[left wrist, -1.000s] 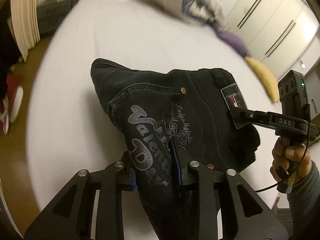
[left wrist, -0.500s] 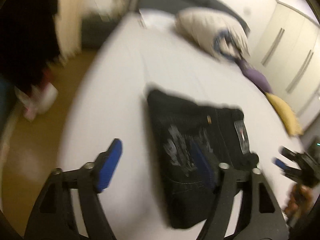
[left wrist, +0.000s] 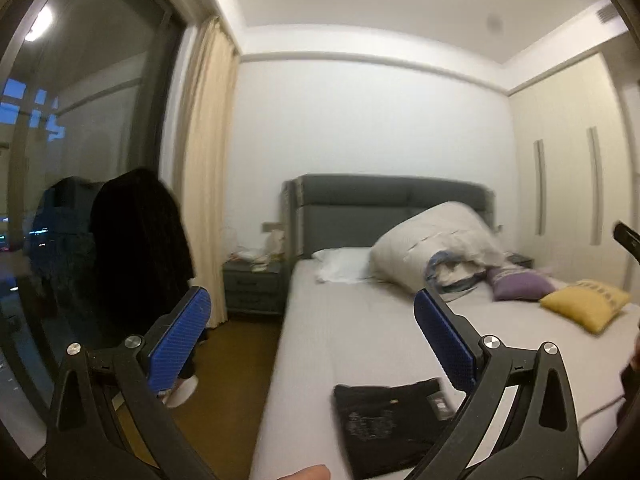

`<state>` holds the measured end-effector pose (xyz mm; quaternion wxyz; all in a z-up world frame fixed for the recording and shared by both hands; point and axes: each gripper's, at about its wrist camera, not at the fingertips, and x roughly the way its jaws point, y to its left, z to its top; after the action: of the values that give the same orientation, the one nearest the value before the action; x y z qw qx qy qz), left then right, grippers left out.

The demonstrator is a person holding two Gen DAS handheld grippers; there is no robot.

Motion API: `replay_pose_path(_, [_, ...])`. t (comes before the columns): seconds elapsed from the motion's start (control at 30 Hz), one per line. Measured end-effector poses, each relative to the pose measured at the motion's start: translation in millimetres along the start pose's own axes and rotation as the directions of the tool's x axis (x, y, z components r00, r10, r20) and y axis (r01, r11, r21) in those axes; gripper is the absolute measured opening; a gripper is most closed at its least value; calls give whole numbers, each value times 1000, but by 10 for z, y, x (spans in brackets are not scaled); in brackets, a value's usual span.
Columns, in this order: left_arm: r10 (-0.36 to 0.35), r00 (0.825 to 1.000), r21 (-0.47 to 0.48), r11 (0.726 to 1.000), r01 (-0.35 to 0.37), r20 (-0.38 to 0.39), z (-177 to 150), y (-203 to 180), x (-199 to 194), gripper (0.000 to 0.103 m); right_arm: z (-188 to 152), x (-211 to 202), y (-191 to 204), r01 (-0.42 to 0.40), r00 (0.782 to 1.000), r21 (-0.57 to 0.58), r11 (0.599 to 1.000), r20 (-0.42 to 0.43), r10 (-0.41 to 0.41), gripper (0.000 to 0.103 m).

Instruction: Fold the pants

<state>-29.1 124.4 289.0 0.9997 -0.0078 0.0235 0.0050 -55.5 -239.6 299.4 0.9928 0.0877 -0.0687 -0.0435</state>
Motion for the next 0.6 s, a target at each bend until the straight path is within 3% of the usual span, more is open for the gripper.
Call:
replay_pose_path(0.1, [-89, 994, 49, 995, 85, 71, 190, 11, -358, 103, 248, -245, 108, -2, 999, -36, 999, 53, 4, 103])
replay_pose_path(0.17, [-126, 989, 76, 990, 120, 76, 276, -38, -503, 103, 369, -361, 167, 6, 999, -56, 998, 54, -3, 103])
replay_pose_path(0.27, [-143, 989, 70, 987, 145, -35, 406, -43, -542, 103, 359, -411, 205, -5, 1000, -73, 997, 30, 7, 103])
replay_pose_path(0.4, [-78, 988, -14, 997, 77, -134, 417, -87, -424, 103, 244, -351, 301, -29, 996, -75, 997, -81, 23, 103])
replay_pose_path(0.53, [-56, 967, -32, 998, 49, -247, 220, -117, -222, 103, -55, -145, 293, 3, 978, -97, 995, -209, -23, 103])
replay_pose_path(0.6, [-57, 947, -31, 998, 50, -316, 31, -123, -106, 103, -212, -68, 312, 18, 963, -101, 995, -267, -45, 103])
